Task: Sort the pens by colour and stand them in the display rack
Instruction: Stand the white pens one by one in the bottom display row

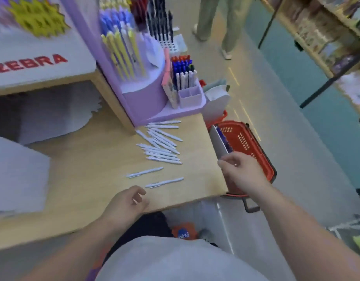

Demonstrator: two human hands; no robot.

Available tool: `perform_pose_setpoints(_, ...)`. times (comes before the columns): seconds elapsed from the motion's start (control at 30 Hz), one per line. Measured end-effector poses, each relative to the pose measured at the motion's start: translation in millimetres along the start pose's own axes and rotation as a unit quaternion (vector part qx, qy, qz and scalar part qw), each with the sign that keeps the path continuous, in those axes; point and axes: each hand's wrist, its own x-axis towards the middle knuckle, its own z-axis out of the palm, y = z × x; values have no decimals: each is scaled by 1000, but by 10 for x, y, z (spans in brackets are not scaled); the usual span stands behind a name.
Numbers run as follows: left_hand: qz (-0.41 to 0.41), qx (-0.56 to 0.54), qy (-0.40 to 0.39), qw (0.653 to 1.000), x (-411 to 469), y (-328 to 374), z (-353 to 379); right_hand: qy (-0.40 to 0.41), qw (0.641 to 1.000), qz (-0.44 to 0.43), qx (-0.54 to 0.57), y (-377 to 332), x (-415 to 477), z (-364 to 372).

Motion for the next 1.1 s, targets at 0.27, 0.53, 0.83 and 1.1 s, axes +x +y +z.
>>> perform_pose_setpoints(0.27, -168, -88, -71, 979, 463, -83, 62, -142, 983, -60, -105, -615, 1212, 742)
perform_pose_setpoints(0.53, -359, -420, -141, 822, 789, 70, 105, -170, 958, -112, -204, -772, 1833, 1284)
perform_pose_setpoints(0.83, -428, -702, 57, 566, 1109, 418, 233, -151, 899, -186, -365, -773, 2197, 1488)
perform_pose_setpoints(1.1, -386, -700, 181, 573, 1499, 558, -35, -181, 871, -201, -410, -796, 2271, 1591)
